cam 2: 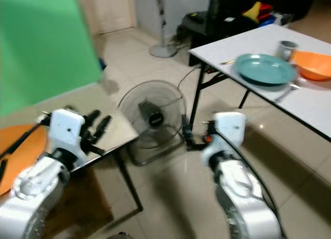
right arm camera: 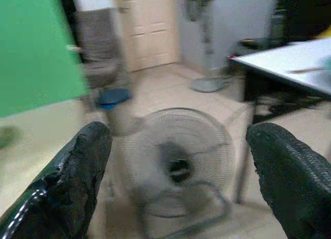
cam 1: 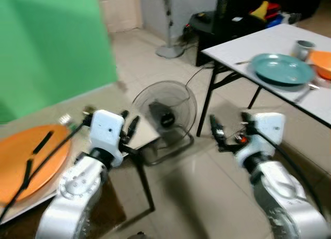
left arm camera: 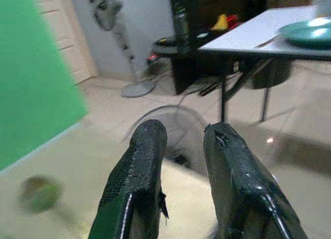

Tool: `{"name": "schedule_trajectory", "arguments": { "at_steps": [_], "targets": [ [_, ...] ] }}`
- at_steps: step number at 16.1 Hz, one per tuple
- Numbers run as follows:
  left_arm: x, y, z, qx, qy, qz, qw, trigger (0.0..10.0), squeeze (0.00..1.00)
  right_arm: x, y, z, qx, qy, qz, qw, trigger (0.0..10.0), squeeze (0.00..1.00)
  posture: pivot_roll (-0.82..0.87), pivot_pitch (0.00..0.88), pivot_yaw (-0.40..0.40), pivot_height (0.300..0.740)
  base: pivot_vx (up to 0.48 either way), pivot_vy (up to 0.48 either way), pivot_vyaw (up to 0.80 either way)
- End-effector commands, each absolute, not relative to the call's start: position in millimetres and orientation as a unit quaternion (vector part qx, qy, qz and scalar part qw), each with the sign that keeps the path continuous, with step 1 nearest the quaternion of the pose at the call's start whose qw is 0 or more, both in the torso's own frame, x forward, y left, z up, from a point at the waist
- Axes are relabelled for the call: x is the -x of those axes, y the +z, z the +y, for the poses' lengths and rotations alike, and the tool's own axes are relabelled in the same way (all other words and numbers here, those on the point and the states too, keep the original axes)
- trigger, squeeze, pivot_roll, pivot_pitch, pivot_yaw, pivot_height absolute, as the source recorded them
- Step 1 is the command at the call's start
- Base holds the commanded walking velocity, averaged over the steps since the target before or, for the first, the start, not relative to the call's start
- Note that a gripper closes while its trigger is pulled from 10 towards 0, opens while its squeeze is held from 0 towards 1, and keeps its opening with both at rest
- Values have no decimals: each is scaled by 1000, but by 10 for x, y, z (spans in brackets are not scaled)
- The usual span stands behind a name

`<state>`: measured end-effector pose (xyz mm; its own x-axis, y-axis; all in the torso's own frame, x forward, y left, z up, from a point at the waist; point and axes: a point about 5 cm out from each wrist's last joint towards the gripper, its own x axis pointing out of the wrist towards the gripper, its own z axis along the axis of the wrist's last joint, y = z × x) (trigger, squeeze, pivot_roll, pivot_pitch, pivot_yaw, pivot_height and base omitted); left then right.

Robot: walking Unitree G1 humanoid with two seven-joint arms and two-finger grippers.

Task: Setting the table

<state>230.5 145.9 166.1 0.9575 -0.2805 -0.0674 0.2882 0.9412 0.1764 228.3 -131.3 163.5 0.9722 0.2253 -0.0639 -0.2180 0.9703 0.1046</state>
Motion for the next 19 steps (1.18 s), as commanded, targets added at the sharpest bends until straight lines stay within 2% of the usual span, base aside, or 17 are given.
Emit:
{"name": "schedule_trajectory", "arguments": {
  "at_steps": [1,3,19],
  "targets": [
    [-2329,1695,1434,-95,-147,12,984,10000,0,-2305,1631,-1366,-40,99,38,994,10000,1000,124,0,48,740,0,0,0],
    [-2332,1717,1434,-94,-141,6,985,10000,0,-2310,1628,-1365,-38,105,39,993,10000,1000,134,0,33,740,0,0,0],
    [-2288,1755,1465,-92,-136,-2,986,10000,0,-2382,1616,-1319,-39,129,42,990,10000,1000,165,0,8,740,0,0,800]
  ]
}}
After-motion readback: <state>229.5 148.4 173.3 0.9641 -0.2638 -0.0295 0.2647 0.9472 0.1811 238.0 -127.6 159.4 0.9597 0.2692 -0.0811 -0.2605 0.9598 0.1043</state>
